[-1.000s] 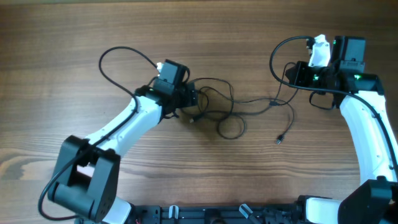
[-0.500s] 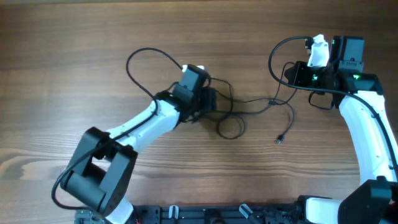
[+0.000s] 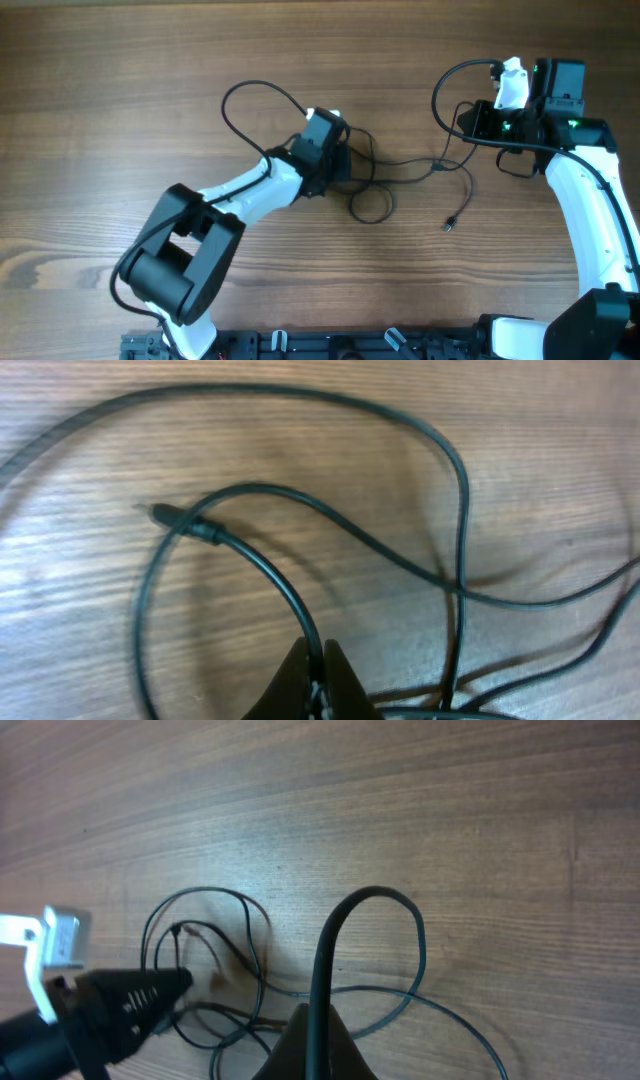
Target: Untangle cables
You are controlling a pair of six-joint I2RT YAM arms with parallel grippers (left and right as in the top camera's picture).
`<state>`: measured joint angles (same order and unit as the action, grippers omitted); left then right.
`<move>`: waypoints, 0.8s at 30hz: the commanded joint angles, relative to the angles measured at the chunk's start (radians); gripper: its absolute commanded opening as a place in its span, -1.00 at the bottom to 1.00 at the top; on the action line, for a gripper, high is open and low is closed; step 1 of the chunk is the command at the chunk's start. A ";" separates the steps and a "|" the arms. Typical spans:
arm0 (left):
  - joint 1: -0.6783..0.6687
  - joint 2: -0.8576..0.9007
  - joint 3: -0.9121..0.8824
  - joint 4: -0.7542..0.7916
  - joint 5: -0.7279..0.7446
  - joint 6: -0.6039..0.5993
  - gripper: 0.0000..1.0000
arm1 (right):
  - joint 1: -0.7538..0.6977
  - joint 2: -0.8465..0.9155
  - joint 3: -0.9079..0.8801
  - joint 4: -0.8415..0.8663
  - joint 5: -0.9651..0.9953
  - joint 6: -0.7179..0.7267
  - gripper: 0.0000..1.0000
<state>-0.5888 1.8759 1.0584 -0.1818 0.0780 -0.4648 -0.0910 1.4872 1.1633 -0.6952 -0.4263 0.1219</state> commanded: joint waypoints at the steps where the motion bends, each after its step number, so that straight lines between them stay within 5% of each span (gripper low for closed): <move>1: 0.096 -0.132 0.100 -0.060 0.000 0.006 -0.92 | 0.003 -0.004 -0.007 -0.011 -0.019 -0.010 -0.91; 12: 0.562 -0.436 0.121 -0.239 -0.023 -0.076 -0.92 | 0.003 -0.004 -0.007 -0.014 0.023 -0.010 -0.92; 16: 0.704 -0.432 0.121 -0.322 -0.023 -0.106 -0.92 | -0.018 -0.004 -0.007 -0.053 0.391 0.193 -0.91; 18: 0.781 -0.432 0.121 -0.354 -0.023 -0.122 -0.92 | -0.095 -0.005 -0.006 -0.069 0.528 0.278 -0.91; 24: 0.953 -0.432 0.121 -0.423 -0.023 -0.181 -0.92 | -0.433 -0.005 -0.005 -0.031 0.269 0.306 -0.91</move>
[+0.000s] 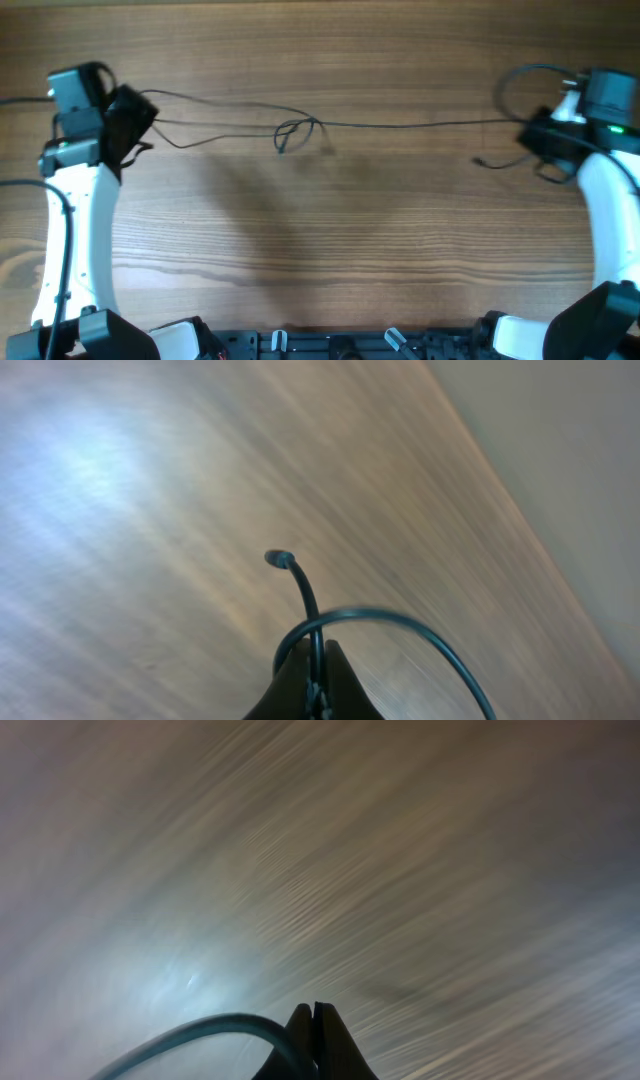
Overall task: Untangle cables
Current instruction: 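Pull the grippers wide apart, stretching the cable across the table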
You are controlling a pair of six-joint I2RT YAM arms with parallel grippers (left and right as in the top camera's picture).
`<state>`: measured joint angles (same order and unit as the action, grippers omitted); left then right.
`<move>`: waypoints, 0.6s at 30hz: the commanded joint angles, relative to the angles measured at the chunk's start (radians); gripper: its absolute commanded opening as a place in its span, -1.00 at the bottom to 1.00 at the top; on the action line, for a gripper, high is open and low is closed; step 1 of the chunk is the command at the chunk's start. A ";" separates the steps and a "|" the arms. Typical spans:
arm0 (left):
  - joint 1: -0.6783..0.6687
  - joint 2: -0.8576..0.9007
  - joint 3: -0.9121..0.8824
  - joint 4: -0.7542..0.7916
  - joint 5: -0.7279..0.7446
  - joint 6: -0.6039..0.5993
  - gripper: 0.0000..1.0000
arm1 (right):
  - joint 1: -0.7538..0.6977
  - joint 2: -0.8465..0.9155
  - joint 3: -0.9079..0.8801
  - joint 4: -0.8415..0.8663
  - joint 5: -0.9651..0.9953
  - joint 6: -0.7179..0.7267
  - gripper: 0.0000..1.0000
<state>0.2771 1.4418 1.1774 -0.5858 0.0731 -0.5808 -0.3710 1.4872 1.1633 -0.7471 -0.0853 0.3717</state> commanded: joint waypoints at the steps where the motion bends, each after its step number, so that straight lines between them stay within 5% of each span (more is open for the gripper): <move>1: 0.107 0.002 0.001 -0.027 -0.018 -0.079 -0.92 | -0.196 -0.005 -0.005 0.023 -0.094 0.055 -0.91; 10: 0.121 0.023 0.001 -0.039 0.017 -0.116 -0.92 | -0.295 -0.005 -0.005 0.014 -0.188 -0.058 -0.92; 18: -0.103 0.093 0.001 0.023 0.251 -0.104 -0.92 | -0.142 -0.004 -0.012 0.023 -0.570 -0.225 -0.81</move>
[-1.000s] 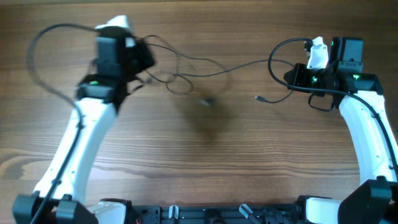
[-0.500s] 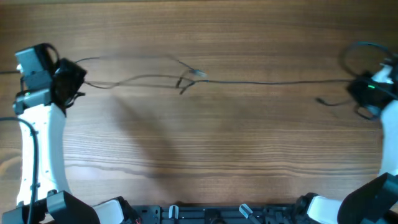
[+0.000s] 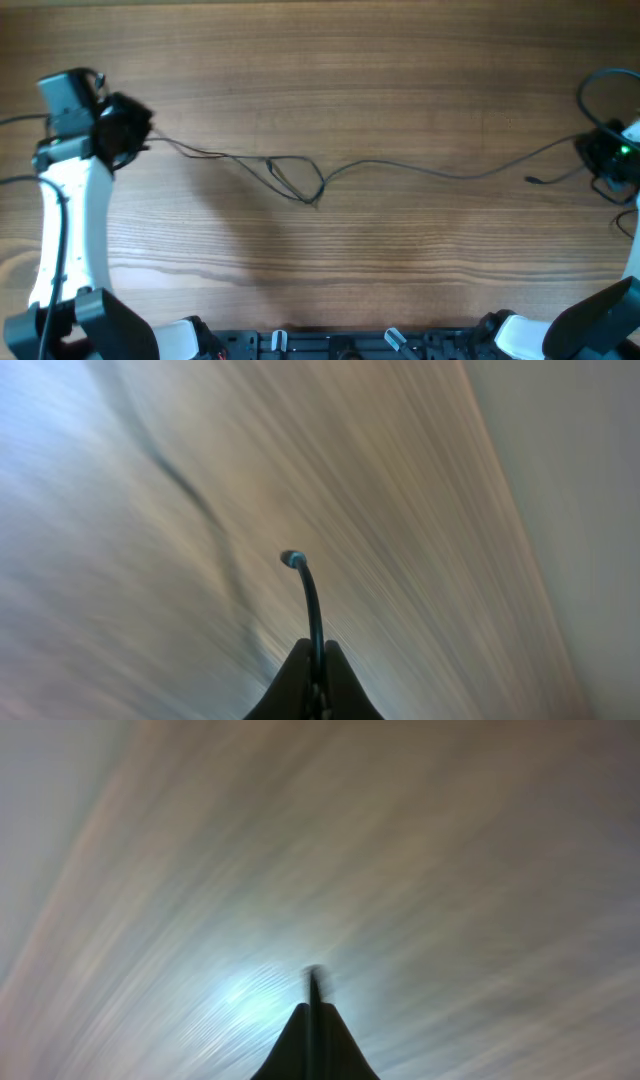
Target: Untangle cables
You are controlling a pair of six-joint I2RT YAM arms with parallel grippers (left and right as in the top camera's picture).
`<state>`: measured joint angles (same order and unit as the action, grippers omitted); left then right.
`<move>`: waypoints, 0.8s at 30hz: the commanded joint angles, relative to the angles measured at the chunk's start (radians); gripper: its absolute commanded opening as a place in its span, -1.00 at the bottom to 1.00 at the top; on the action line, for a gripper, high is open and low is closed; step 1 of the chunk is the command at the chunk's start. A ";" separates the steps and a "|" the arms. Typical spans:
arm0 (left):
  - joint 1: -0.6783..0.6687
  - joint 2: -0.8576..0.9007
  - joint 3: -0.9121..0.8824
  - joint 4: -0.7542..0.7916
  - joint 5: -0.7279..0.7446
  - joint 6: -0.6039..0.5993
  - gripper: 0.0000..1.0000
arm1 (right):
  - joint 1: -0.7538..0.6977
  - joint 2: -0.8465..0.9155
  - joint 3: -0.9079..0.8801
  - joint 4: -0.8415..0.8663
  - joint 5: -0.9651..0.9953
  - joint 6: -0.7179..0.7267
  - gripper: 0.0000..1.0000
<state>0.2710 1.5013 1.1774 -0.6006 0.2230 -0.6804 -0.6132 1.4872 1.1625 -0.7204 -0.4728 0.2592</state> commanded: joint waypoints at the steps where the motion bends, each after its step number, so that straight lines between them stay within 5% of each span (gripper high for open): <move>1: -0.138 0.042 0.001 0.056 0.100 -0.005 -0.92 | 0.147 -0.004 -0.014 -0.004 -0.179 -0.129 -0.70; 4: -0.221 0.059 0.001 0.082 0.053 -0.005 -0.92 | 0.290 -0.004 -0.040 0.029 -0.091 -0.125 -0.31; 8: -0.287 0.060 0.001 0.058 -0.039 -0.005 -0.92 | 0.469 0.007 -0.092 0.087 0.114 -0.042 0.99; 13: -0.292 0.060 0.001 0.039 -0.084 -0.006 -0.90 | 0.654 0.053 -0.180 0.211 0.007 -0.078 0.99; 18: -0.292 0.060 0.001 0.039 -0.087 -0.009 -0.88 | 0.863 0.105 -0.253 0.423 -0.266 -0.324 0.99; 24: -0.291 0.058 0.001 0.048 -0.076 -0.035 -0.92 | 1.085 0.176 -0.254 0.708 -0.233 -0.371 0.70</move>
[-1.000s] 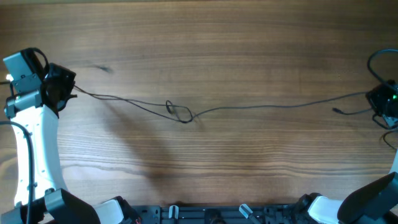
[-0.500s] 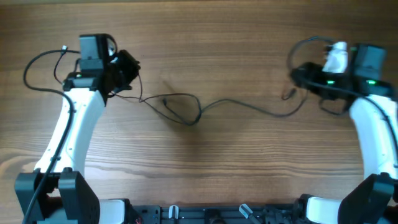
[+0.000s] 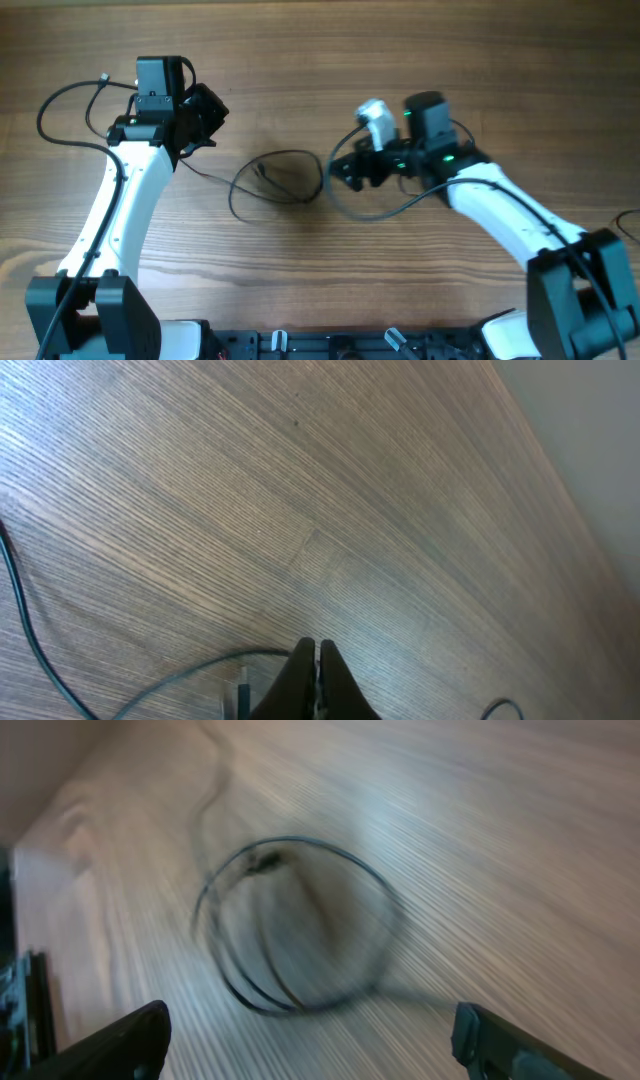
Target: Untangle cables
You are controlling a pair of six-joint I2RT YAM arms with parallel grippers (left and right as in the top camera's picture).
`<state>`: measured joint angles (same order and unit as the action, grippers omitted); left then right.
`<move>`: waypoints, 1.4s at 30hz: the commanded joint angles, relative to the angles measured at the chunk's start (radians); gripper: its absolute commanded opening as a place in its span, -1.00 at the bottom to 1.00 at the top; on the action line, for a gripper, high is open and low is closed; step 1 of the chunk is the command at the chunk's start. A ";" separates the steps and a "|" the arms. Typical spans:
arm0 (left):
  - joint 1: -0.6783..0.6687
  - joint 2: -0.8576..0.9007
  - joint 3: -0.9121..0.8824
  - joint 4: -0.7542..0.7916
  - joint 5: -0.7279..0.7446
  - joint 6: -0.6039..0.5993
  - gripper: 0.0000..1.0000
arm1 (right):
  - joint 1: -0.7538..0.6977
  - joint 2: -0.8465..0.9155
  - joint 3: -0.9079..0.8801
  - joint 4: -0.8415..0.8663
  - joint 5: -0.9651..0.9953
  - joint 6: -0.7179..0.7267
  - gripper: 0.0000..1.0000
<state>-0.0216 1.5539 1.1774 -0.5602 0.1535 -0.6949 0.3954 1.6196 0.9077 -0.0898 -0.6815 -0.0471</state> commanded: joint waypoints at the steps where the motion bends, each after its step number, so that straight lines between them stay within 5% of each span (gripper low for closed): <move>1: 0.002 0.006 0.001 0.011 -0.006 -0.021 -0.92 | 0.112 0.065 0.001 0.126 0.010 -0.064 0.66; 10: 0.007 0.006 0.001 -0.002 -0.033 -0.021 -0.79 | 0.262 0.232 0.001 0.317 0.005 0.014 0.54; 16: 0.006 0.006 0.001 -0.096 -0.066 -0.020 -0.47 | 0.319 0.240 0.001 0.329 0.153 0.117 0.12; 20: 0.006 0.006 0.001 -0.163 -0.066 -0.021 -0.29 | 0.323 0.263 0.001 0.347 0.194 0.157 0.10; 25: 0.006 0.006 0.000 -0.277 -0.058 -0.032 -0.18 | 0.323 0.289 0.001 0.387 0.222 0.219 -0.40; 30: 0.006 0.007 -0.063 -0.365 -0.058 -0.107 0.09 | 0.323 0.289 0.001 0.388 0.222 0.219 -0.45; 36: -0.007 0.038 -0.265 -0.225 -0.046 -0.241 -0.01 | 0.323 0.289 0.001 0.389 0.222 0.219 -0.50; 42: -0.022 0.086 -0.342 -0.029 -0.047 -0.241 -0.21 | 0.323 0.289 0.001 0.391 0.222 0.219 -0.52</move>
<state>-0.0380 1.6135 0.8585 -0.6434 0.1024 -0.9123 0.7170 1.8927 0.9047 0.2939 -0.4690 0.1612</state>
